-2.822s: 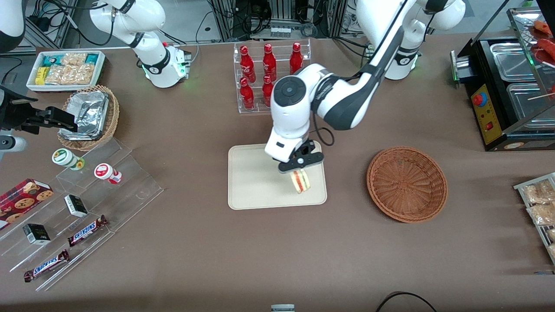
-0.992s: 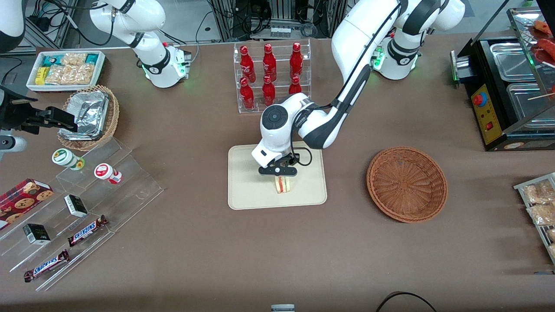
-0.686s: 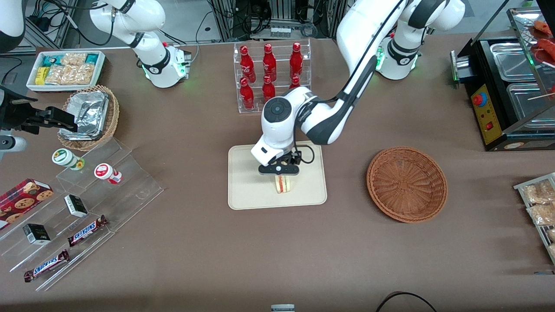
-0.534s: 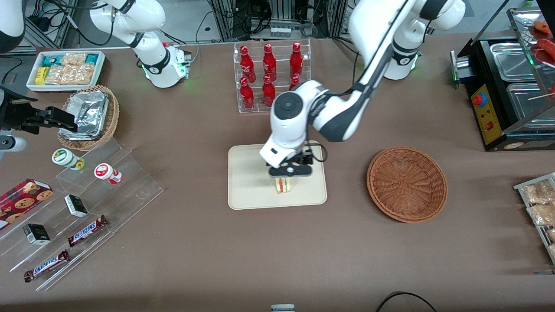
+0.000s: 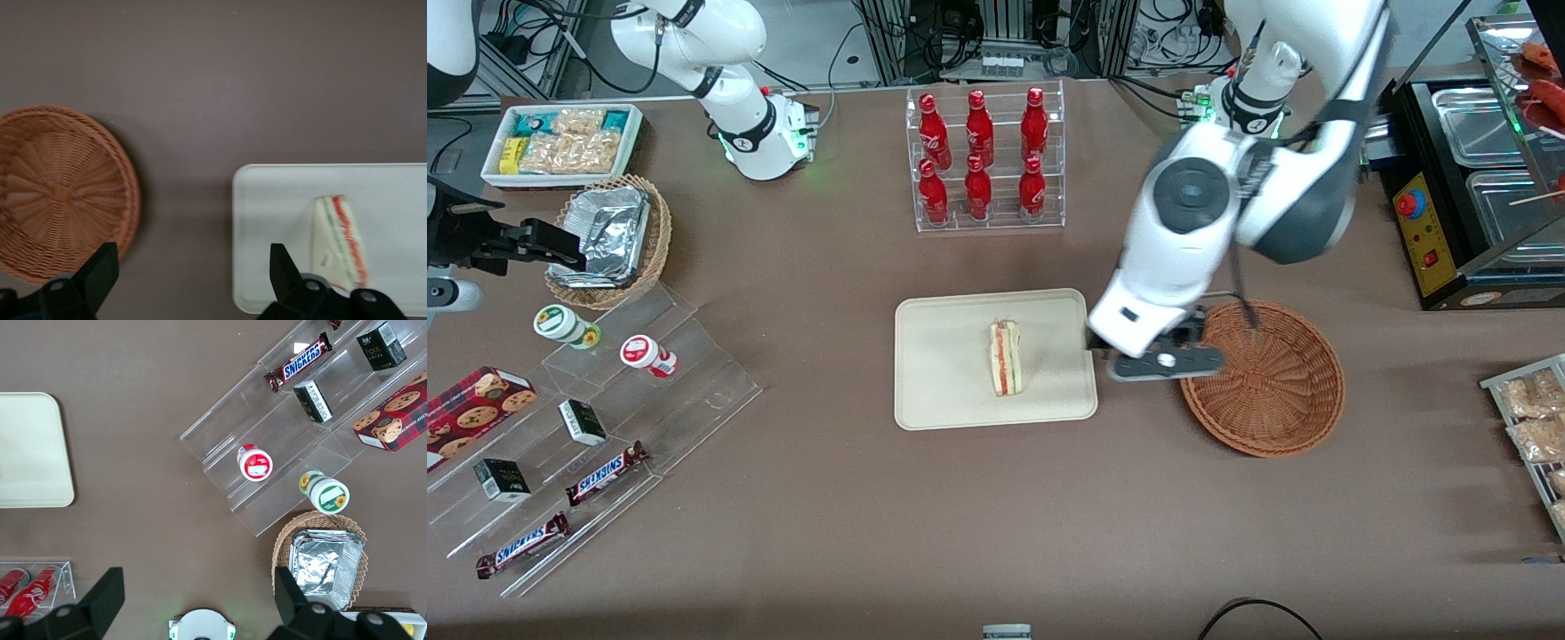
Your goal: Place sandwich from basket to tray
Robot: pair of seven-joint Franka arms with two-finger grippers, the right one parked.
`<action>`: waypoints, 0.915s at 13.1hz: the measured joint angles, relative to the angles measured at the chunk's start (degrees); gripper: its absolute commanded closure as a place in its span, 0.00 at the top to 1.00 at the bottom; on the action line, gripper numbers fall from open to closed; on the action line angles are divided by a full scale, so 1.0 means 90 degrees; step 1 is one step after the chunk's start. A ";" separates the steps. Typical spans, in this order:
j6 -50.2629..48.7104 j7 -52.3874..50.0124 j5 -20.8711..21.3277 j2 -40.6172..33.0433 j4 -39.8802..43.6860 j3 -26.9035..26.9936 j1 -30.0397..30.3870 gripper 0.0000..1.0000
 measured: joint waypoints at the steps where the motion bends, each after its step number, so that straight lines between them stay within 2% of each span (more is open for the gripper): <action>1: 0.0000 0.0386 -0.0065 -0.0161 -0.0179 0.0005 0.0271 1.00; 8: -0.0527 0.2740 -0.0322 -0.1345 -0.0909 0.0023 0.2124 1.00; 12: -0.0987 0.3308 -0.0336 -0.1783 -0.0907 0.0022 0.2700 1.00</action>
